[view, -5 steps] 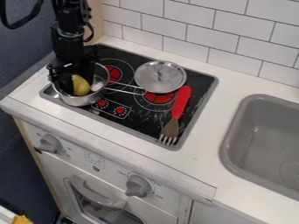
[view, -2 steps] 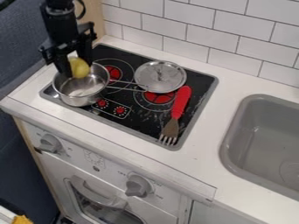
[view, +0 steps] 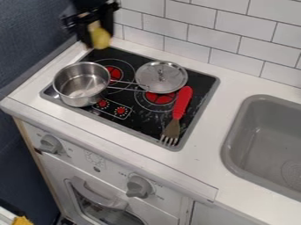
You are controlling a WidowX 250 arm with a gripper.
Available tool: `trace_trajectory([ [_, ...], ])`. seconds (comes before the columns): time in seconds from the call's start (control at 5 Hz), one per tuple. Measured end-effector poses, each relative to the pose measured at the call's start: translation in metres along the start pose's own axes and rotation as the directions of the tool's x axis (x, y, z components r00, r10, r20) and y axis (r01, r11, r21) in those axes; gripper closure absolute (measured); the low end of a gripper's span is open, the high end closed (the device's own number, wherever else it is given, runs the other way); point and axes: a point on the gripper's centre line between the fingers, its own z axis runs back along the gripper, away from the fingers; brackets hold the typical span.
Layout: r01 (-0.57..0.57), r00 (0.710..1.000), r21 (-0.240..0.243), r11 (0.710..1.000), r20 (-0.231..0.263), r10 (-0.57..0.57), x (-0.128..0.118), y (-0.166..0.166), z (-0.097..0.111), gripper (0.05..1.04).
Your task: Move the yellow object to over the burner
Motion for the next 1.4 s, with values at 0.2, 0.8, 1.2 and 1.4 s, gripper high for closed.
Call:
trace_trajectory([
  [0.2, 0.048, 0.999, 0.07, 0.996, -0.026, -0.046, -0.008, -0.023, -0.025, 0.434],
  [0.8, 0.104, 0.992, 0.144, 0.984, -0.08, -0.093, 0.0, -0.05, -0.065, 0.434],
  [1.2, 0.115, 0.991, 0.143, 0.983, -0.084, -0.103, 0.001, -0.049, -0.067, 0.099],
  [1.4, 0.112, 0.991, 0.146, 0.983, -0.088, -0.1, 0.001, -0.047, -0.069, 0.076],
])
